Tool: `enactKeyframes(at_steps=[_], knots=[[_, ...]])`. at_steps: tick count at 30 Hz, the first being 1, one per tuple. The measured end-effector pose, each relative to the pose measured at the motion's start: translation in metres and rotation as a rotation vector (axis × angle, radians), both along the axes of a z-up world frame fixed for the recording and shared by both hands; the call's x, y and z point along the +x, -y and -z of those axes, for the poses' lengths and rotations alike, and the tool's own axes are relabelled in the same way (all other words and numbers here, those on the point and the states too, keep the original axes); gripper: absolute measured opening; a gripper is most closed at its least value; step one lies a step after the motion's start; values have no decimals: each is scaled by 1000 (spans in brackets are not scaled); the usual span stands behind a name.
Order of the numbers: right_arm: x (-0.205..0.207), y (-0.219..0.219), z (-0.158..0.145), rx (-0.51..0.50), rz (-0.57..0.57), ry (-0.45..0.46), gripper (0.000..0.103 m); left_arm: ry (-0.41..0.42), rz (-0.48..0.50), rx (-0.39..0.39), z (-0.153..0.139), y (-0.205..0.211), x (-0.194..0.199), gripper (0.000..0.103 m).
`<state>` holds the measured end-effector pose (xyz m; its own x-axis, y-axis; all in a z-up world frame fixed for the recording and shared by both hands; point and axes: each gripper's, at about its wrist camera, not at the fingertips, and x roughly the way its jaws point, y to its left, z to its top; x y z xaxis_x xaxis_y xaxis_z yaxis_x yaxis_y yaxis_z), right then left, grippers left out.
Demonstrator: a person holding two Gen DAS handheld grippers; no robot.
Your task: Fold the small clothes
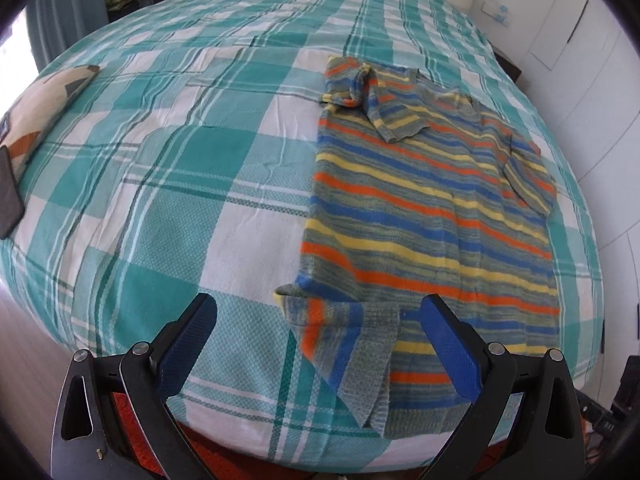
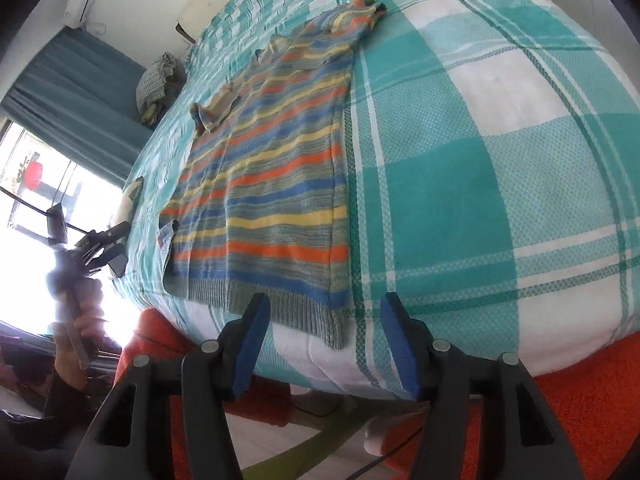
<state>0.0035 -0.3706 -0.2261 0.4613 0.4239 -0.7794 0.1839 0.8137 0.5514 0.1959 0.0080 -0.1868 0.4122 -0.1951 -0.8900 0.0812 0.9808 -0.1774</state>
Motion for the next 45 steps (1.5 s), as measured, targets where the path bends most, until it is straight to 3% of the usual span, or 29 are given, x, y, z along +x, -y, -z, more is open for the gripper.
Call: enactKeyframes(at_steps=[2,5,7,9,12,14,17,19,21,25,28,29,30,33,37,39,42,45], knots=[[5,-6,9,18,22,-14,57,-46,-11,-7,15,7,17,102],[7,-10,20,20,34,-38,57,-132,14,132,45,20,22,99],[4,-13,20,13,25,-36,57,-189,45,163,55,10,2,90],[0,-13,18,-20,19,-31,58,-199,69,154,52,-16,-32,91],[-10,-7,20,-28,40,-30,58,-205,54,245,44,-58,-79,92],[-10,0,22,0,60,-33,58,-186,18,205,29,-83,-96,92],[-4,2,20,13,59,-14,58,-105,-37,5,4,-100,-95,95],[2,0,17,34,40,6,58,-80,-54,-128,1,-92,-78,96],[6,-1,17,31,34,5,58,-74,-42,-196,5,-70,-52,96],[6,-7,14,2,32,11,58,-110,-41,-99,20,-14,9,96],[-1,-7,17,-3,41,7,58,-141,-46,144,46,6,25,95],[-4,-6,17,-3,47,6,58,-164,-42,191,54,5,20,93],[-6,-4,16,-6,53,8,58,-190,-38,197,60,-2,10,87],[-16,3,12,-27,74,21,58,-211,-59,148,52,-47,-38,86],[-18,11,12,-19,94,21,59,-154,-179,213,22,-120,-88,86],[-12,10,14,-10,85,22,58,-123,-218,151,9,-141,-93,87],[0,3,19,14,54,21,58,-79,-176,22,8,-132,-82,91],[3,3,22,31,73,11,58,-74,-64,23,37,-87,-57,92]])
